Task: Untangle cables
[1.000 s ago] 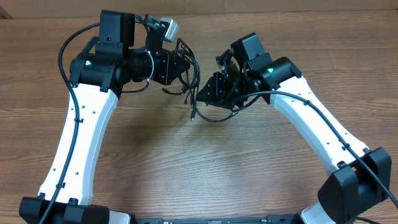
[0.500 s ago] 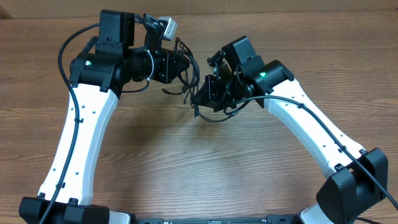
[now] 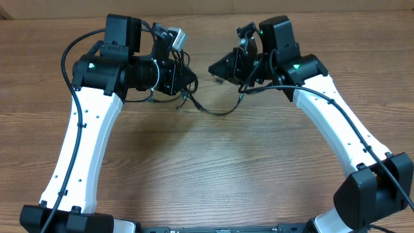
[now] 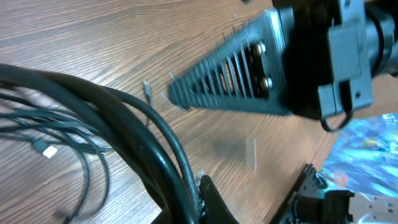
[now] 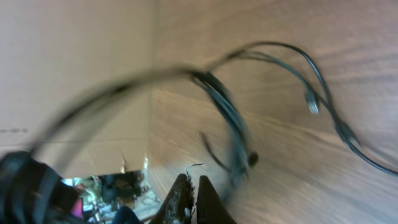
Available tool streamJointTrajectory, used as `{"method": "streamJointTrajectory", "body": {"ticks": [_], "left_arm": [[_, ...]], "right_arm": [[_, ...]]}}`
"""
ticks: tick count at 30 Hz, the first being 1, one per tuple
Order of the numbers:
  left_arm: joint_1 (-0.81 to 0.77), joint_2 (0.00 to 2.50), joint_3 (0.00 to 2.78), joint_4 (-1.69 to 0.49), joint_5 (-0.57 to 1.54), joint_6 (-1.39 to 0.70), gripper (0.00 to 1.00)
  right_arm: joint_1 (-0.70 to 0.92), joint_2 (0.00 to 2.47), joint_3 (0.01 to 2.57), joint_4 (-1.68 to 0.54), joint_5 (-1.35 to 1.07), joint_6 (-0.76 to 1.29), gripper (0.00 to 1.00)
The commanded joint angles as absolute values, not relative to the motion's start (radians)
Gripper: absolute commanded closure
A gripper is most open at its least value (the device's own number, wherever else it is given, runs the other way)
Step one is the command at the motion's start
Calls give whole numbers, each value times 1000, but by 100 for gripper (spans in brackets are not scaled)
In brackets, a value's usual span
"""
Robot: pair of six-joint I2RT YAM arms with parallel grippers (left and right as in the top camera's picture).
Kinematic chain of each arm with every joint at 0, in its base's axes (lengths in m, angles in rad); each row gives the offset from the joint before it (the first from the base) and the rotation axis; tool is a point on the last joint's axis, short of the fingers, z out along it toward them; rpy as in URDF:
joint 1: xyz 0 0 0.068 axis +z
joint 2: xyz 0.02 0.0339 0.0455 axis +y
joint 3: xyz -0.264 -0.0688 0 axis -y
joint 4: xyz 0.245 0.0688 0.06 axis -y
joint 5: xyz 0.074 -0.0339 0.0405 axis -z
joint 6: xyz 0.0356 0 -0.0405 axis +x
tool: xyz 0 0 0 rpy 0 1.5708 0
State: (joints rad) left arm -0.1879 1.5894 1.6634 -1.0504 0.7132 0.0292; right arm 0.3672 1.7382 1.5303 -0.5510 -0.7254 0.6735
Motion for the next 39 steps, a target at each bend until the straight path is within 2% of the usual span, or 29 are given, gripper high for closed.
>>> {"method": "streamJointTrajectory", "body": {"ticks": [1,6,13,14,16,19,23,27,34,39], "left_arm": [[-191,1582,1682,-1043,823,67,96],[-191,1582,1682,-1010,928,25,96],[-184,1582,1682,-1041,805,19,96],[-183,1582,1682,-1045,780,18,96],[-179,1582,1682,-1047,741,-3,96],[-170,1582,1682,-1039,671,-102,96],[-171,1582,1682,-1028,636,-177,96],[-171,1582,1682,-1020,616,-227,96],[-170,1582,1682,-1021,595,-251,96],[-170,1582,1682,-1021,594,-252,96]], "right_arm": [[378,1718,1532,-500,-715,775,96],[407,1725,1532,-456,-683,842,96],[350,1725,1532,-628,-672,771,94],[334,1725,1532,-669,-675,737,90],[315,1725,1532,-723,-675,695,74],[305,1725,1531,-809,-694,598,62],[340,1726,1531,-850,-755,499,58],[386,1731,1531,-882,-756,499,60],[447,1750,1530,-902,-795,496,72],[486,1796,1529,-911,-795,496,73]]}}
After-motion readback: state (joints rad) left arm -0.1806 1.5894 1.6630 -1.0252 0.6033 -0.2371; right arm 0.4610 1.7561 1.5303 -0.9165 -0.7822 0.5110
